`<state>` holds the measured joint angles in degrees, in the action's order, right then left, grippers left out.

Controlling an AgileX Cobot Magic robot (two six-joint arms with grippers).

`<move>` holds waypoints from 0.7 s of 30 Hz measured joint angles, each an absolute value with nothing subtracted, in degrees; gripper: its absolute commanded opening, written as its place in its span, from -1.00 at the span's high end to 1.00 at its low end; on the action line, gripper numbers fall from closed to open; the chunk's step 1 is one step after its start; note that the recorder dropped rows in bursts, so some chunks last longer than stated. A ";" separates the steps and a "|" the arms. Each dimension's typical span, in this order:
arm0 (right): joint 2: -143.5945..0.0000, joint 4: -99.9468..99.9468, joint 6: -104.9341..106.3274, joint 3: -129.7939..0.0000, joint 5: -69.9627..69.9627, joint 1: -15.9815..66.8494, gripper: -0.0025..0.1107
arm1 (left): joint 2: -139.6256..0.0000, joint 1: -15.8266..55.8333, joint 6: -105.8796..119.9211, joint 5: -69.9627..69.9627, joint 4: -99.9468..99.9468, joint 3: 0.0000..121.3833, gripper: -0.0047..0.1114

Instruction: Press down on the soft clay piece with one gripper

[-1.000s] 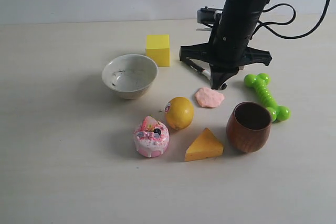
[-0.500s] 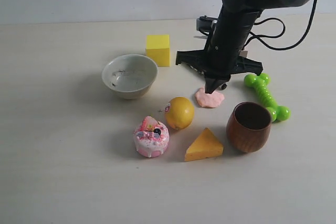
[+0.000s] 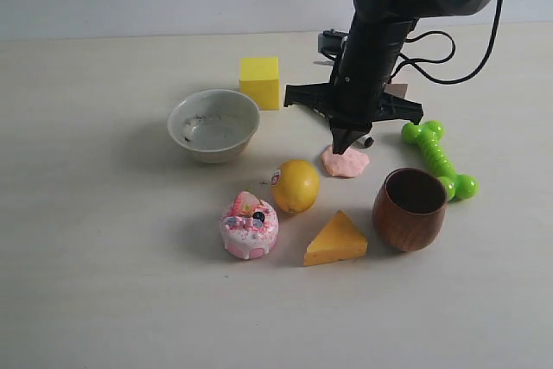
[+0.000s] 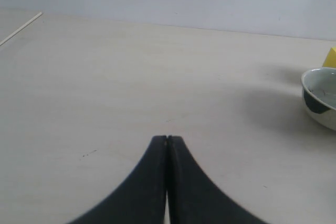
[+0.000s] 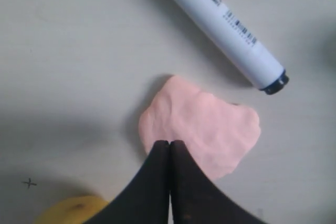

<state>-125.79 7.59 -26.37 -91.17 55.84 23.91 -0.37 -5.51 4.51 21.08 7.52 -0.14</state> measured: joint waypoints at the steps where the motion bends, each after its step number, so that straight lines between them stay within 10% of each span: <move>1: -125.79 7.44 -26.61 -91.17 56.03 23.91 0.96 | -0.37 -5.51 4.51 21.08 7.52 -0.14 0.92; 21: -127.38 3.73 -28.27 -91.33 56.20 23.91 0.96 | -0.37 -5.51 4.51 21.08 7.52 -0.14 0.92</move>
